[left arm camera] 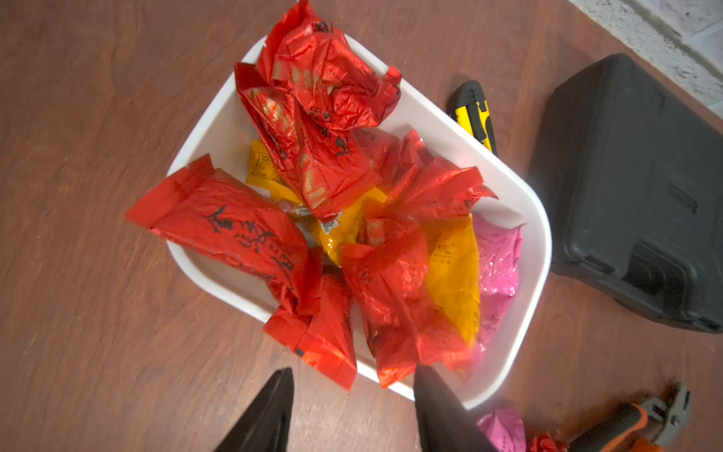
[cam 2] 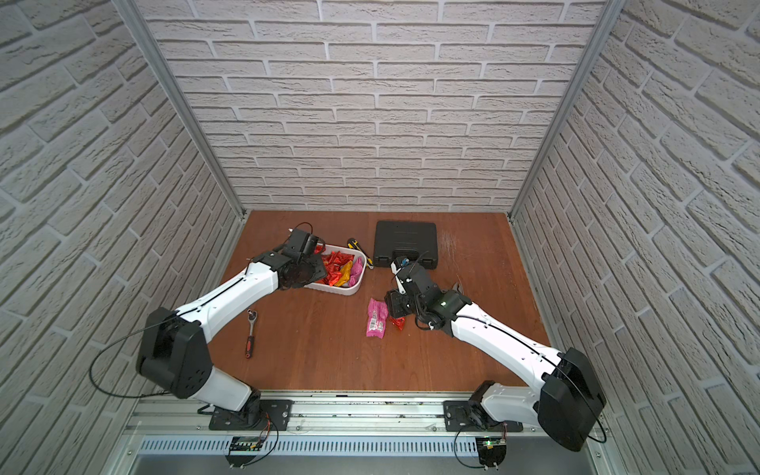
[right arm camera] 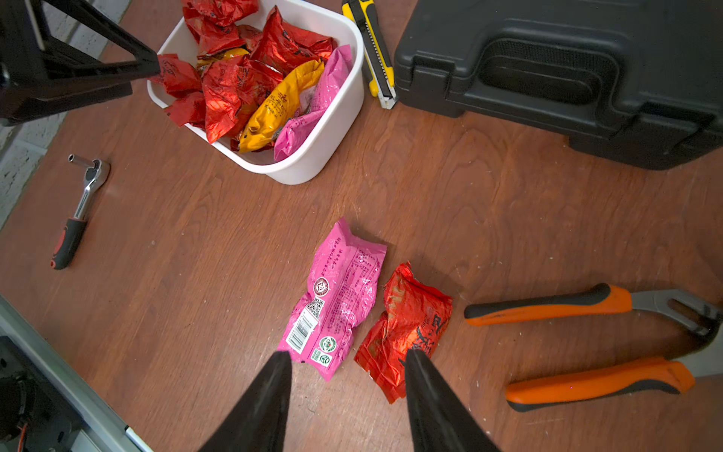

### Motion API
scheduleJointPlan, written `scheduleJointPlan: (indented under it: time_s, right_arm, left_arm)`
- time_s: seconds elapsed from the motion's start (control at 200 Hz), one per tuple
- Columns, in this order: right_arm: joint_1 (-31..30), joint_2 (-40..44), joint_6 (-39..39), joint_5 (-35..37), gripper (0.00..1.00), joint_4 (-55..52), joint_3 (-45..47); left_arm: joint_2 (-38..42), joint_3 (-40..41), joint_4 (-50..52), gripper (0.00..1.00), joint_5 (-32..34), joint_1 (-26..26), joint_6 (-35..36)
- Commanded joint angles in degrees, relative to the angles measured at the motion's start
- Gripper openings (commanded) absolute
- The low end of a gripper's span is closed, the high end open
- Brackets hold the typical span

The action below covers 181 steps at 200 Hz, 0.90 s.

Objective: Take the tea bags out of the storage box
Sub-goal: Pick up the tea bag from the storage box.

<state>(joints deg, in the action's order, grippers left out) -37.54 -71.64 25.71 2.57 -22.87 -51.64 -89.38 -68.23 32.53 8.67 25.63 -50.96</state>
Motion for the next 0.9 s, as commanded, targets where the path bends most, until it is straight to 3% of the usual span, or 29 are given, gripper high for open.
scheduleJointPlan:
  time_s: [0.0, 0.52, 0.9]
  right_arm:
    - [0.32, 1.51, 3.11, 1.21, 0.52, 1.48, 1.16]
    - [1.15, 4.75, 3.29, 2.9, 0.51, -0.28, 2.77]
    - [1.58, 5.75, 2.6, 2.81, 0.5, -1.59, 1.89]
  left_arm:
    - [-3.02, -3.2, -3.08, 0.54, -0.95, -0.07, 1.06]
    - [-9.82, -5.74, -4.93, 0.41, -3.92, -1.04, -3.98]
    - [-9.73, -4.4, -6.78, 0.11, -4.25, -0.67, -4.42]
